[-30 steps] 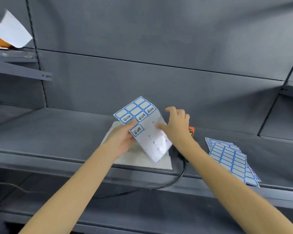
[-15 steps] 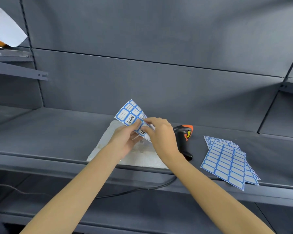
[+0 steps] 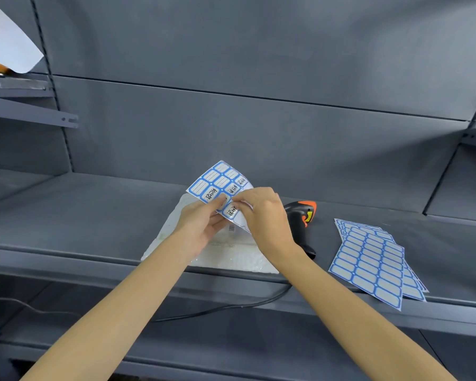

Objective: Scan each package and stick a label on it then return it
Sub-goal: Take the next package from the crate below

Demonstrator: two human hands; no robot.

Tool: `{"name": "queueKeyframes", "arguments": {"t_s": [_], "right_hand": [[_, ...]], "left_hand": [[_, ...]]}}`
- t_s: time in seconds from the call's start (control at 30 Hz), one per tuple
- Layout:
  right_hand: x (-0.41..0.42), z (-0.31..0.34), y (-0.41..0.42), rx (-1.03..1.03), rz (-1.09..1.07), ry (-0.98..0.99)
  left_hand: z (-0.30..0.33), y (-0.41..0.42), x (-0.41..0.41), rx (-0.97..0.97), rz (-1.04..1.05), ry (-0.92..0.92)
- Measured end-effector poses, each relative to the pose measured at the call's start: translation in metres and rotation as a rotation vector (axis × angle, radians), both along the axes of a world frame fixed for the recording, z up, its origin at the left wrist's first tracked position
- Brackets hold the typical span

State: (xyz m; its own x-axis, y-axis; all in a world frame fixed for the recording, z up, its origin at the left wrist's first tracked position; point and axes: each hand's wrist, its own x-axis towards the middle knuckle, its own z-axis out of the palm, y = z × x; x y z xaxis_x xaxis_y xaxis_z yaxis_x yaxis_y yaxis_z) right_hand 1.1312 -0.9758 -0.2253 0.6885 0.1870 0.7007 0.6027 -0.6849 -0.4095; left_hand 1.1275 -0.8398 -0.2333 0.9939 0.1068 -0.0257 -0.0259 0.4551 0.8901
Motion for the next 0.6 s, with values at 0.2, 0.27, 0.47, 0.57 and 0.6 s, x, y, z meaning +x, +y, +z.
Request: {"name": "queueKeyframes", "arguments": {"t_s": [0.2,0.27,0.47,0.57,0.6], "right_hand": [[0.001,-0.005,0.002,0.027,0.104,0.043],[0.001,-0.007,0.003,0.096,0.132,0.087],[0.006,-0.004,0.002,0.296,0.176,0.257],[0.009,0.001,-0.001,0.413,0.200,0.313],[0.011,0.003,-0.003,0.473,0.198,0.336]], "left_hand": [[-0.003,0.004,-0.001,0.027,0.024,-0.029],[-0.005,0.006,-0.001,0.030,0.026,-0.034],[-0.007,0.011,-0.002,0.039,0.048,-0.039],[-0.006,0.015,-0.004,0.065,0.041,-0.044],[-0.005,0.018,-0.004,0.061,0.049,-0.044]]}}
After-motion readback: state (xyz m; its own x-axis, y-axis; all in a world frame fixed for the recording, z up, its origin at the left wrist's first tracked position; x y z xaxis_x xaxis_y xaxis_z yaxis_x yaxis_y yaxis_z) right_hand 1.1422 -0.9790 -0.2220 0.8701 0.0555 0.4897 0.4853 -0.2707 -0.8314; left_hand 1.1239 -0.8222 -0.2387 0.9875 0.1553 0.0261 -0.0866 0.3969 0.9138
